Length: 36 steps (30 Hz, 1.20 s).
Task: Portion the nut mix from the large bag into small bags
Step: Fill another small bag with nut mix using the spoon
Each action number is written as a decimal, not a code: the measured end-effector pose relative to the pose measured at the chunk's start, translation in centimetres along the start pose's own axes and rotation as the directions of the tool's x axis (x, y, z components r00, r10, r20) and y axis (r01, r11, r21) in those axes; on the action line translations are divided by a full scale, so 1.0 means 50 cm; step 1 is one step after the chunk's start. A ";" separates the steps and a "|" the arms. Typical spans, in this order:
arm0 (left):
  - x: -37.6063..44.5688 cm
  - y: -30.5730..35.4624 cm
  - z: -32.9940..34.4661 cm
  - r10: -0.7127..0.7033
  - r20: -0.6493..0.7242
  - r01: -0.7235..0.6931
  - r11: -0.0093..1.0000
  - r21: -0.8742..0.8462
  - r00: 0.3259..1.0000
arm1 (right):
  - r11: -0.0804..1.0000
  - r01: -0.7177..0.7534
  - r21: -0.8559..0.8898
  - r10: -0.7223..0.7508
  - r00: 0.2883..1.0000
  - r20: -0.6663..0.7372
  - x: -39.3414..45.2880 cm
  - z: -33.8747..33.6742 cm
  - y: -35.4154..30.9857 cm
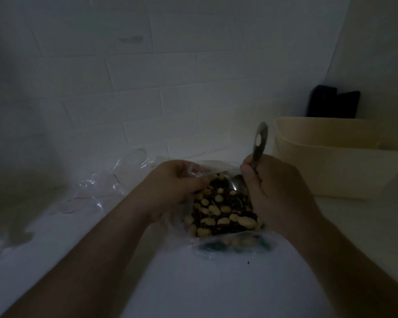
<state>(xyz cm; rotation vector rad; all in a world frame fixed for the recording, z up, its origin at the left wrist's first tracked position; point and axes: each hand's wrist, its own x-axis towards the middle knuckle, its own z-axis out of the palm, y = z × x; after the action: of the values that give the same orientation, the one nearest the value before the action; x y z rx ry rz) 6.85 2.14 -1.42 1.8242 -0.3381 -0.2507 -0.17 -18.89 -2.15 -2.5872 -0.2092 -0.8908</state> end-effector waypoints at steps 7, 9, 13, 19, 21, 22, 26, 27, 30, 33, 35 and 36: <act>-0.003 0.004 0.014 -0.051 -0.002 0.050 0.989 -0.142 0.999 | 0.972 -0.089 0.219 0.079 0.996 0.051 -0.010 0.026 -0.042; -0.001 0.004 0.017 -0.060 0.002 0.059 0.971 -0.231 0.998 | 0.938 -0.180 0.296 0.166 0.984 0.071 -0.013 0.036 -0.040; -0.003 0.005 0.012 -0.026 0.077 0.048 0.951 -0.307 0.997 | 0.817 -0.376 0.437 0.336 0.927 0.169 -0.009 0.034 -0.033; 0.000 0.002 -0.016 0.056 -0.140 -0.038 0.992 0.123 0.989 | 0.652 -0.518 0.554 0.474 0.849 0.234 -0.001 -0.001 -0.022; 0.002 -0.001 -0.022 0.099 -0.151 -0.066 0.976 0.208 0.984 | 0.664 -0.500 0.555 0.479 0.855 0.198 0.002 -0.015 -0.014; 0.000 -0.002 -0.020 0.132 -0.155 -0.094 0.968 0.234 0.979 | 0.690 -0.486 0.536 0.471 0.864 0.177 0.002 -0.023 -0.012; -0.013 0.001 0.007 0.292 -0.105 -0.243 0.911 0.333 0.951 | 0.739 -0.423 0.525 0.441 0.892 0.099 0.005 -0.046 -0.003; -0.015 -0.001 0.012 0.310 -0.092 -0.258 0.895 0.363 0.946 | 0.752 -0.402 0.523 0.432 0.899 0.070 0.005 -0.051 0.001; -0.014 -0.009 0.024 0.311 -0.068 -0.247 0.853 0.460 0.948 | 0.795 -0.356 0.491 0.414 0.910 -0.010 0.006 -0.061 0.016; -0.009 -0.022 0.034 0.281 -0.036 -0.226 0.838 0.497 0.959 | 0.811 -0.336 0.480 0.408 0.912 -0.050 0.008 -0.066 0.026; -0.006 -0.027 0.039 0.264 -0.013 -0.223 0.838 0.499 0.964 | 0.813 -0.321 0.486 0.407 0.910 -0.080 0.009 -0.070 0.027; -0.005 -0.028 0.042 0.261 -0.004 -0.224 0.835 0.503 0.965 | 0.816 -0.308 0.489 0.402 0.910 -0.097 0.011 -0.072 0.027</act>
<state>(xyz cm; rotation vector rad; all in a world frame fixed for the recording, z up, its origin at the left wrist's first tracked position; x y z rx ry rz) 6.06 0.70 -3.33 2.2674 -0.6243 0.0960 -1.42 -21.59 0.36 -1.9850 0.1122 -0.8263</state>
